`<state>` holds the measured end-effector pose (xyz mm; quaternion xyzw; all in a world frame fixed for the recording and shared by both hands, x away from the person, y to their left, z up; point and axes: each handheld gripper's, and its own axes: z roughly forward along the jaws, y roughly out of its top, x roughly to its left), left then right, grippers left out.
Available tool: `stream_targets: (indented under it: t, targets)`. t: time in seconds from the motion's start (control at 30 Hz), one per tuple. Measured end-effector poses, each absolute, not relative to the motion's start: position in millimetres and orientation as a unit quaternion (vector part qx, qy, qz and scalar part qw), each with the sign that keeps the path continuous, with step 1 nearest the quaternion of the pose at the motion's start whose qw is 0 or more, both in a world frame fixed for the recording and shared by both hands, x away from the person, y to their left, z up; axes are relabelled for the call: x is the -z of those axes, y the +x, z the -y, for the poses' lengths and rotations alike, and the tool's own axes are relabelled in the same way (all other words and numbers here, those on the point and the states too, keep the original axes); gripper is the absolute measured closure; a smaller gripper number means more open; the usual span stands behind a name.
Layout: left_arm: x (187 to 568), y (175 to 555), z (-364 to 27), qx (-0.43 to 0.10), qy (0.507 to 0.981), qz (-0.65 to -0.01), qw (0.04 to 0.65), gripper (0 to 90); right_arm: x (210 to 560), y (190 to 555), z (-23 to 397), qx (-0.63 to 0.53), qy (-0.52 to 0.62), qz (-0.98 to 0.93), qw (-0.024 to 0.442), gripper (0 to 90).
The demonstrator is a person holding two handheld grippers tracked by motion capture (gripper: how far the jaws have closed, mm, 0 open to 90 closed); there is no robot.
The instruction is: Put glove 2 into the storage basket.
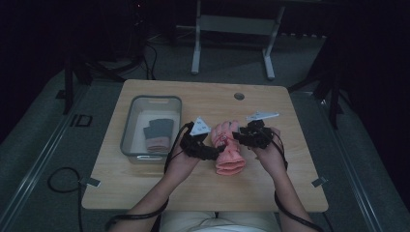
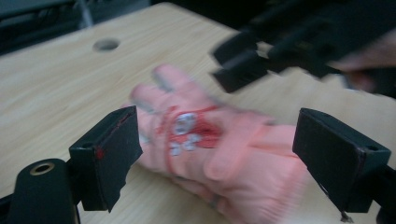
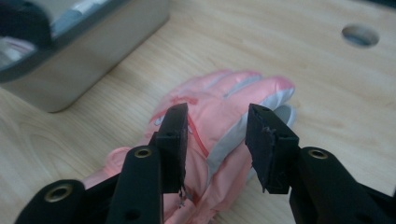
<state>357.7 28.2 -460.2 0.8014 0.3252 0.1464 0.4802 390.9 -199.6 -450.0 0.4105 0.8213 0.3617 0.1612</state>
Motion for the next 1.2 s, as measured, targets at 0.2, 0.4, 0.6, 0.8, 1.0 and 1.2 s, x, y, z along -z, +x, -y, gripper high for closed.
stream_targets:
  t: [0.2, 0.4, 0.6, 0.8, 1.0, 1.2]
  targets:
    - [494.3, 394.3, -21.5, -0.085, 0.808, -0.383, 0.439, 15.7, 475.4, 397.3, 204.7, -0.357, 0.427, -0.822, 0.123, 50.6]
    - [519.8, 414.5, -14.2, -0.034, 0.815, -0.417, 0.4, 17.4, 502.2, 412.1, 213.9, -0.323, 0.437, -0.837, 0.073, 40.6]
    - [541.8, 425.9, -11.1, 0.047, 0.799, -0.445, 0.401, 27.8, 513.0, 422.8, 213.8, -0.309, 0.425, -0.85, 0.035, 41.8]
    - [555.8, 432.5, -14.9, 0.106, 0.776, -0.454, 0.426, 38.7, 520.5, 427.8, 215.5, -0.315, 0.426, -0.848, 0.005, 49.3]
    - [557.2, 431.9, -15.7, 0.118, 0.768, -0.447, 0.444, 60.2, 524.4, 426.9, 216.4, -0.332, 0.436, -0.837, -0.003, 59.2]
    - [544.7, 427.6, -10.4, 0.098, 0.774, -0.442, 0.442, 72.0, 521.2, 419.0, 217.3, -0.344, 0.444, -0.827, 0.018, 65.3]
